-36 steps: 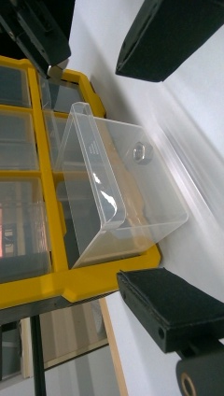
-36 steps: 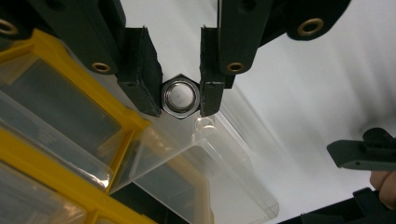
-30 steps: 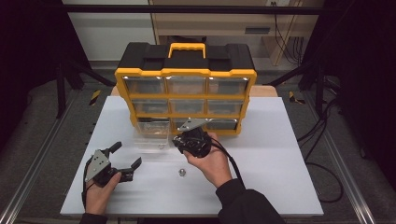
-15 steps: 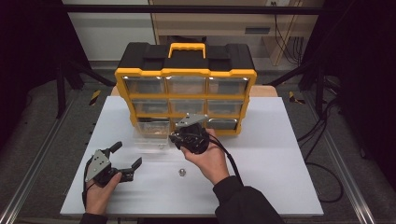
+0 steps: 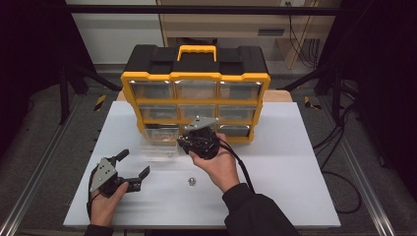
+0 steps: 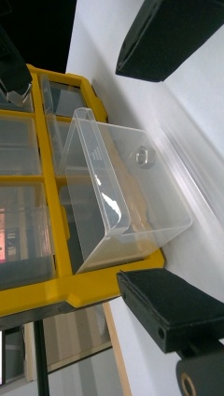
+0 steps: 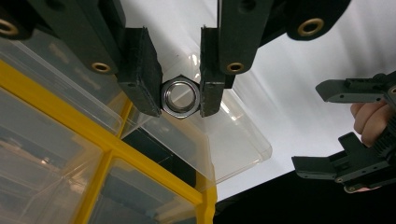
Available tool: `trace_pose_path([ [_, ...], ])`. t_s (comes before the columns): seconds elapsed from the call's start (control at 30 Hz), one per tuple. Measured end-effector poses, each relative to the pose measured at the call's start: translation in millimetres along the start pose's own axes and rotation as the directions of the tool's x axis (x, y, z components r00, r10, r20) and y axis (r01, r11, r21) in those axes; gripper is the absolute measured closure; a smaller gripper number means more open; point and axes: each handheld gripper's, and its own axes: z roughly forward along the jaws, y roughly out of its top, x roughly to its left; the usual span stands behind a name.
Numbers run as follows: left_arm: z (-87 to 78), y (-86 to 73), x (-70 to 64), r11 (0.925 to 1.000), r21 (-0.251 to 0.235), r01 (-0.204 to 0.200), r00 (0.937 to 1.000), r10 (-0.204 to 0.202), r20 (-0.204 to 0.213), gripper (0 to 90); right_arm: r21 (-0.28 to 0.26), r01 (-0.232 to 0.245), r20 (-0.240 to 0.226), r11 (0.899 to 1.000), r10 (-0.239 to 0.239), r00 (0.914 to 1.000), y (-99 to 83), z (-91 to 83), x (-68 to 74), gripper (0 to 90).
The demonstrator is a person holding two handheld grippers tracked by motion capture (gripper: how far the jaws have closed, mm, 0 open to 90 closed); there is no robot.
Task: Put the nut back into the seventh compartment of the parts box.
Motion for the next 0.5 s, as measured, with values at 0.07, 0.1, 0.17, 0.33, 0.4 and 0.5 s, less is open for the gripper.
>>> trace_pose_path([
  [0.07, -0.2, 0.0, 0.2, 1.0000, -0.001, 0.002, 1.0000, -0.002, 0.000, 2.6, -0.003, 0.000, 0.002, 1.000, 0.000, 1.0000, 0.1, 0.3, -0.3, 69.9],
  [0.1, -0.3, 0.0, 0.4, 1.0000, -0.002, 0.003, 1.0000, -0.003, -0.001, 2.6, -0.006, -0.003, 0.003, 1.000, 0.003, 1.0000, 0.2, 0.3, -0.3, 69.9],
  [0.17, -0.3, -0.1, 0.6, 1.0000, -0.002, 0.004, 1.0000, -0.004, -0.001, 2.6, -0.008, -0.005, 0.005, 1.000, 0.005, 1.0000, 0.4, 1.0, -0.5, 69.9],
  [0.33, -0.1, -0.1, 0.4, 1.0000, 0.000, 0.003, 1.0000, -0.003, 0.000, 2.6, 0.000, 0.004, 0.014, 1.000, -0.004, 0.9999, 1.4, 3.8, -1.4, 69.9],
  [0.4, -0.3, -0.1, 0.6, 1.0000, -0.002, 0.003, 1.0000, -0.003, 0.000, 2.6, -0.006, -0.004, 0.017, 1.000, 0.004, 0.9998, 2.6, 4.1, -1.3, 69.9],
  [0.5, -0.4, -0.2, 0.9, 1.0000, -0.002, 0.004, 1.0000, -0.004, -0.001, 2.6, -0.018, -0.013, 0.012, 1.000, 0.013, 0.9998, 4.3, 3.7, -1.7, 69.9],
])
